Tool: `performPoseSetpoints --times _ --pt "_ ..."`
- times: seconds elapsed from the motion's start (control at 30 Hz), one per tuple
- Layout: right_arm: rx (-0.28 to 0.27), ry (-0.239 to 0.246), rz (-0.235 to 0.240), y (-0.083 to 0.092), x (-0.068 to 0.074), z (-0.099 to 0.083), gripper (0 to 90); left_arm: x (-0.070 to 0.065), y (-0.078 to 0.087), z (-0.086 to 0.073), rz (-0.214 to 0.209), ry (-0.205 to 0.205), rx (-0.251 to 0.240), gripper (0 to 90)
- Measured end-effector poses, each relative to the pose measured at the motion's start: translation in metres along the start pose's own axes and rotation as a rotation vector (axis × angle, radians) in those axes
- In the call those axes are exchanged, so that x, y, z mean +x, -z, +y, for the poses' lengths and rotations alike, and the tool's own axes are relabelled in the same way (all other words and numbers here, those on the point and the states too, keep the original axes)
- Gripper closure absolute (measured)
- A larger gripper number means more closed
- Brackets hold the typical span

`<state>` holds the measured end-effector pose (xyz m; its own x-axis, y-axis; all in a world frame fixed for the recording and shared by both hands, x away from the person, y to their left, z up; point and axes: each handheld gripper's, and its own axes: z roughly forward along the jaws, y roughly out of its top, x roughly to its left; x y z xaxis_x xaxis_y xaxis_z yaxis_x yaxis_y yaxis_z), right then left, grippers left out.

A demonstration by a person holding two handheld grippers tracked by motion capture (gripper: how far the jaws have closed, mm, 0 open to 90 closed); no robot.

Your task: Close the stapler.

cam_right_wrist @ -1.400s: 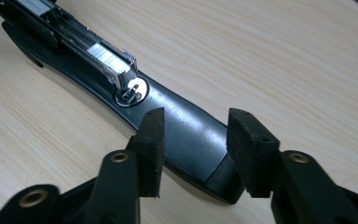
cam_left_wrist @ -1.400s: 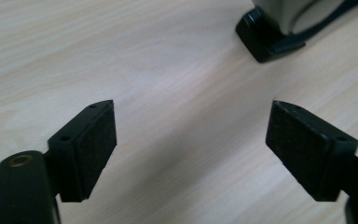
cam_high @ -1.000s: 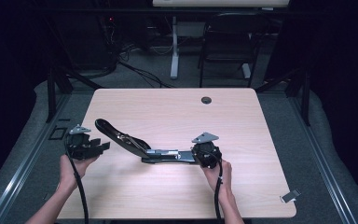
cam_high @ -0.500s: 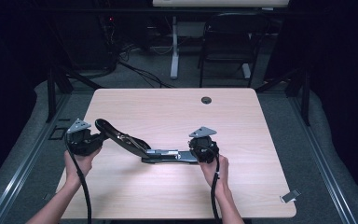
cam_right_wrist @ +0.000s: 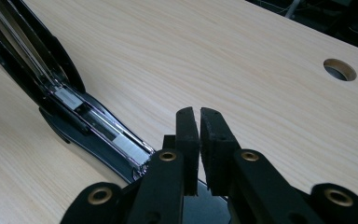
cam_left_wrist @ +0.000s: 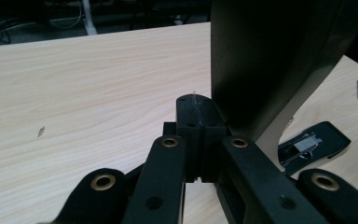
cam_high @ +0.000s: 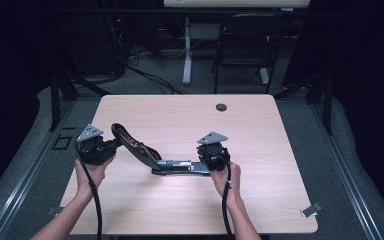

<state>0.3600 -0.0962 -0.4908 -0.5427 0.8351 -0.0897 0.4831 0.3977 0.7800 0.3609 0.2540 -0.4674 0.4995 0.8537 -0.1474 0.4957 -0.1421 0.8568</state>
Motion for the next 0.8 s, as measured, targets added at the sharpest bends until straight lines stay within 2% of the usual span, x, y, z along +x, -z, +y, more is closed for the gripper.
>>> performPoseSetpoints --times 0.33,0.5,0.8 --pt "-0.036 0.022 0.020 -0.001 0.014 0.011 86.6 -0.015 -0.008 0.006 -0.034 -0.025 -0.009 90.0" --pt "-0.037 0.030 0.029 -0.002 0.021 0.017 86.6 -0.021 -0.013 0.008 -0.045 -0.037 -0.014 90.0" --pt "-0.071 0.043 0.063 -0.004 0.037 0.030 87.0 -0.028 -0.023 0.008 -0.060 -0.053 0.006 90.0"
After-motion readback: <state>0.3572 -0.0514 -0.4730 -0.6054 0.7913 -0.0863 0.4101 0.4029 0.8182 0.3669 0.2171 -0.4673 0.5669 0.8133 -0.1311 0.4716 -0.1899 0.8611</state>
